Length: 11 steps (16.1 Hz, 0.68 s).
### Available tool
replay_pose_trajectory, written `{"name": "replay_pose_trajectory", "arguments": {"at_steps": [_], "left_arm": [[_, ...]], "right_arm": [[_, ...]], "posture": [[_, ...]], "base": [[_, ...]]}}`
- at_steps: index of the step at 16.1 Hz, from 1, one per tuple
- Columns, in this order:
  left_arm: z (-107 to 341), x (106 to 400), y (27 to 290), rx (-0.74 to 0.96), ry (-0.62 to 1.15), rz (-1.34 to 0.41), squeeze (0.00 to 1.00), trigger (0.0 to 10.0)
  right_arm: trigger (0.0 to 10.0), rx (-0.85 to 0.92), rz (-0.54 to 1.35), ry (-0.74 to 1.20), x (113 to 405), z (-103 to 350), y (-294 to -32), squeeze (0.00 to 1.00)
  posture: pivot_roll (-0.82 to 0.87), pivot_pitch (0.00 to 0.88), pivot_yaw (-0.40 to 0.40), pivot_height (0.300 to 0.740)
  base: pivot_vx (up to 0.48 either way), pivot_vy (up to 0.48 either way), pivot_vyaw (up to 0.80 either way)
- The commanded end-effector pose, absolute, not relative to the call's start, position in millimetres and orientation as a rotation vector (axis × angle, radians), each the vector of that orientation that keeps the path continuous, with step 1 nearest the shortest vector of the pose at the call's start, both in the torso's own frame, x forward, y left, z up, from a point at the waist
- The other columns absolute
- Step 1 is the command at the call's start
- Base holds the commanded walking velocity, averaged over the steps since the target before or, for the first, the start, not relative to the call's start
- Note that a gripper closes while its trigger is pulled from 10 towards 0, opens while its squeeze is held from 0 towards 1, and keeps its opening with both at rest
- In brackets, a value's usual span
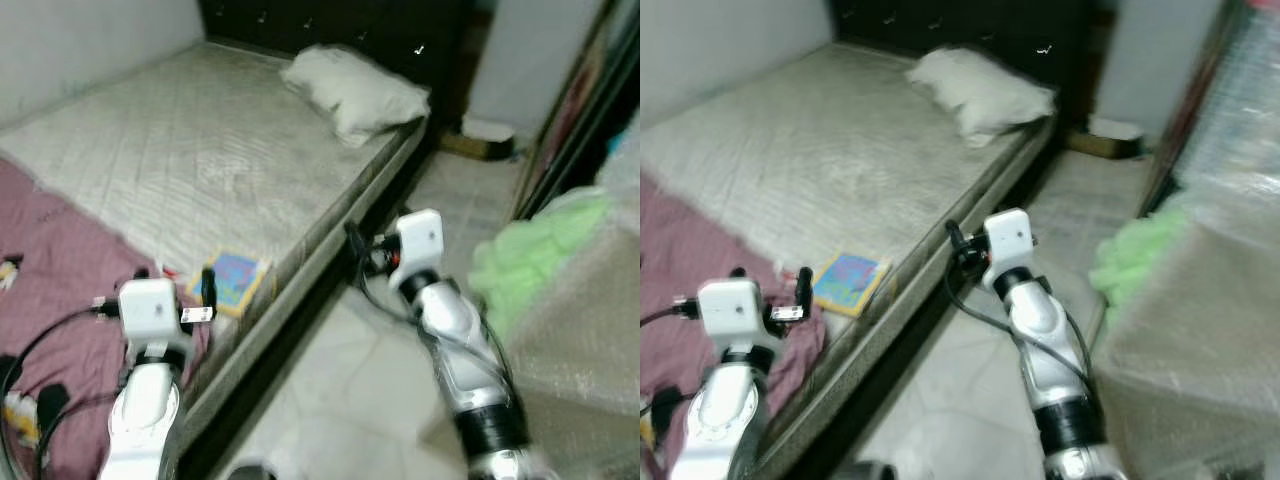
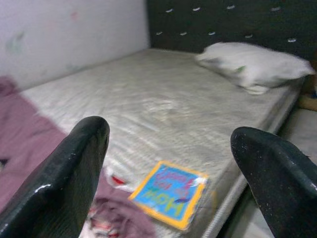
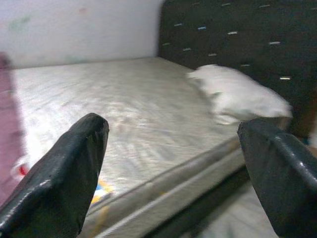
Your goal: Clean up the room
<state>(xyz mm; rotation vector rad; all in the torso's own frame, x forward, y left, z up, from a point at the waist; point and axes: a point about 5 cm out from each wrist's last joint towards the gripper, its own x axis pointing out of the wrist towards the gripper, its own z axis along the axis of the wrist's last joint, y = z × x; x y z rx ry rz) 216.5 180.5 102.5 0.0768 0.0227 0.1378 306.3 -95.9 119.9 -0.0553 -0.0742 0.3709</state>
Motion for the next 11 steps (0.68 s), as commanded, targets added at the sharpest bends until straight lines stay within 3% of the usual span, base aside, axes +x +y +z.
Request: {"name": "replay_pose_trajectory", "arguments": {"at_steps": [1, 11], "left_arm": [[104.4, 217.1, 180.8, 0.077, 0.017, 0.137, 0.00, 10.0], [104.0, 217.7, 180.1, 0.072, 0.018, 0.130, 0.00, 10.0]], "right_arm": [[10.0, -0.063, 0.385, -0.083, 307.1, 122.9, -94.6, 0.00], [10.0, -0.054, 0.388, -0.085, 307.5, 123.4, -92.9, 0.00]], "posture": [[-0.05, 0.015, -0.007, 0.740], [-0.05, 0.015, -0.006, 0.740]], "base": [[0.000, 0.000, 0.80], [0.000, 0.000, 0.80]]}}
